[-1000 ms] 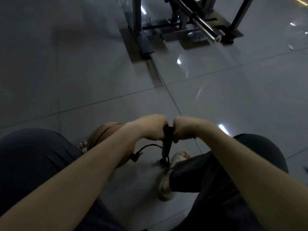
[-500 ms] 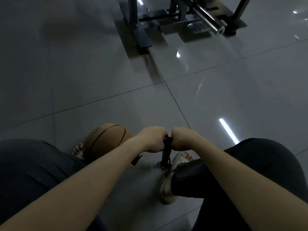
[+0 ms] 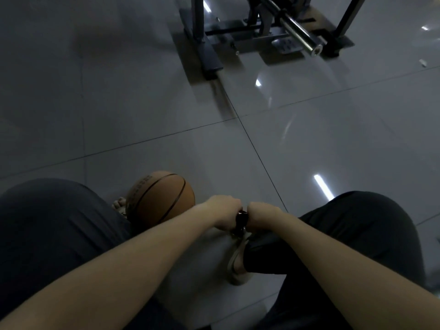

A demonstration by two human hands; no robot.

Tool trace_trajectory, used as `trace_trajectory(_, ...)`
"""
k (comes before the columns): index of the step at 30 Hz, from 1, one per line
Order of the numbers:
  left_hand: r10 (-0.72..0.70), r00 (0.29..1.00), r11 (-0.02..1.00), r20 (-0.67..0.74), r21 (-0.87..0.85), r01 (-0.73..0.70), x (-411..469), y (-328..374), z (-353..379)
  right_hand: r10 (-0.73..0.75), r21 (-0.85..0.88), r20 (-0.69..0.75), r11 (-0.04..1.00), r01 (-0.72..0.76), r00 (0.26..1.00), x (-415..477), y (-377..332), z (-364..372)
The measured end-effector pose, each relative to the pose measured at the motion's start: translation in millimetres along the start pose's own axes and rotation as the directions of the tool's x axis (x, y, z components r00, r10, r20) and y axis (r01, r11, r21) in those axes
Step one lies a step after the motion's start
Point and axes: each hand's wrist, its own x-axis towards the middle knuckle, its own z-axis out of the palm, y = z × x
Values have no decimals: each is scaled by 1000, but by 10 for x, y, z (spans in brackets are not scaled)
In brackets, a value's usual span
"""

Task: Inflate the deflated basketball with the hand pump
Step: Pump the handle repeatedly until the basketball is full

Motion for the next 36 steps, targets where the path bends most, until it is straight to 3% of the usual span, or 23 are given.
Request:
trace_trajectory(3, -7, 1000, 998, -16, -57, 6, -173, -3, -419, -23, 8, -12, 1000, 23, 1000, -233, -61, -419)
trace_trajectory(7, -38, 988, 972, -149, -233, 2, -352, -38, -1043, -21, 98, -21, 995, 23, 1000, -571, -67, -1220)
trace_trajectory(9, -42, 981, 971, -192, -238, -5, -362, -88, -1143, -49, 84, -79, 995, 55, 996, -589, -107, -1335)
trace_trajectory(14, -65, 990, 985, -124, -165, 44, -111, -130, -681, -49, -61, -166, 997, 39, 985, -234, -146, -830)
trace_trajectory(18, -9, 988, 998, -157, -65, -2, 42, -174, -310, -22, -53, -214, 999, 11, 977, -12, -63, -434)
trace_trajectory(26, -5, 986, 998, -164, -63, -6, 166, -45, 355, -23, -139, -87, 990, 10, 996, 175, 61, 38)
trace_trajectory(32, -2, 992, 999, -127, -35, -2, 27, 45, 335, 10, -122, -23, 992, -13, 1000, 79, 26, 115)
trace_trajectory(36, 13, 997, 1000, -81, 1, -13, -110, 77, -55, -13, -67, 29, 998, 15, 999, -121, -7, -146)
